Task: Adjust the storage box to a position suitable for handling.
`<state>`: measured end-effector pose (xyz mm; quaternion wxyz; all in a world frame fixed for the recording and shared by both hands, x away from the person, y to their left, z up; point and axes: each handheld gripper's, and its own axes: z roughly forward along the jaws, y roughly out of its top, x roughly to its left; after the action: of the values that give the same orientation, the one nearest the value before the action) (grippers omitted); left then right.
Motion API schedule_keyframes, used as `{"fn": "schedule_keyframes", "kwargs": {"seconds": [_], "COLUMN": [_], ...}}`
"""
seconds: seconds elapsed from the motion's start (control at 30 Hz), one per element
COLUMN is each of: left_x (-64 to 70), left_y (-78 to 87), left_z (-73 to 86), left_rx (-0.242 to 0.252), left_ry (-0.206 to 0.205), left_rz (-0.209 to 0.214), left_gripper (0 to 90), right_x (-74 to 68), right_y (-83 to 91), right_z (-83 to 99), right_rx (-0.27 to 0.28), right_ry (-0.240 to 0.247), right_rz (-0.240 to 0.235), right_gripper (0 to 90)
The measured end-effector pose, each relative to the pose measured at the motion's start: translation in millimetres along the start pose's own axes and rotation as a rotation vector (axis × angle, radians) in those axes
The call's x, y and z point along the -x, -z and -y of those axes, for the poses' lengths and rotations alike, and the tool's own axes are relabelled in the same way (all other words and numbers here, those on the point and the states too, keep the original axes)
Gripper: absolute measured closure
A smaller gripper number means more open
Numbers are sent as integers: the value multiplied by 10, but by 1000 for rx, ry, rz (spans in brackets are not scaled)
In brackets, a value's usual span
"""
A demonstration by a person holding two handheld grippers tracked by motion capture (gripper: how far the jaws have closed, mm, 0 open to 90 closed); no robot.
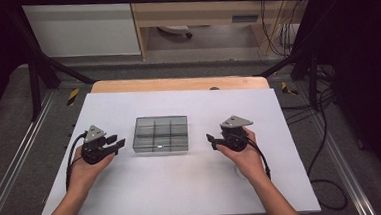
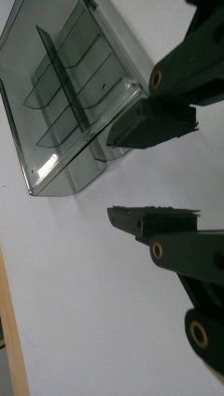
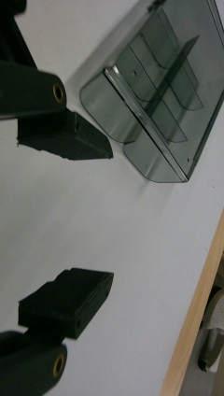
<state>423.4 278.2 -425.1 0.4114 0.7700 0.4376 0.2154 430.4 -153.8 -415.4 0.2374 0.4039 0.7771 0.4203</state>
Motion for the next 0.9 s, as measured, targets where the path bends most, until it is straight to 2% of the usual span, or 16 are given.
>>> {"fn": "schedule_keyframes", "kwargs": {"seconds": [0.07, 0.17, 0.27, 0.4, 0.5, 0.6, 0.63, 0.67, 0.9], "left_x": [-1, -7, -15, -36, -36, -44, -59, -64, -56], "left_y": [-32, -143, -189, -276, -299, -337, -356, -361, -388], "left_z": [-11, -51, -73, -101, -104, -100, -95, -94, -91], "left_rx": [-11, -21, -31, -36, -36, -43, -44, -44, -49], "left_ry": [0, -24, -35, -18, -17, -26, -4, 0, -3], "left_rz": [-2, -11, -12, 8, 16, 11, 10, 9, 20], "left_gripper": [689, 753, 791, 824, 865, 882, 885, 890, 896], "right_x": [5, 9, 27, 64, 86, 127, 131, 146, 182], "right_y": [-64, -180, -298, -443, -503, -596, -614, -633, -734], "right_z": [-17, -50, -90, -139, -158, -185, -192, -201, -242], "right_rx": [7, 14, 22, 30, 31, 31, 30, 37, 41], "right_ry": [-4, -15, -6, 11, 3, -4, -9, -3, -3], "right_rz": [3, 3, 21, 41, 41, 38, 38, 39, 32], "right_gripper": [415, 484, 542, 613, 637, 679, 690, 697, 732]}}
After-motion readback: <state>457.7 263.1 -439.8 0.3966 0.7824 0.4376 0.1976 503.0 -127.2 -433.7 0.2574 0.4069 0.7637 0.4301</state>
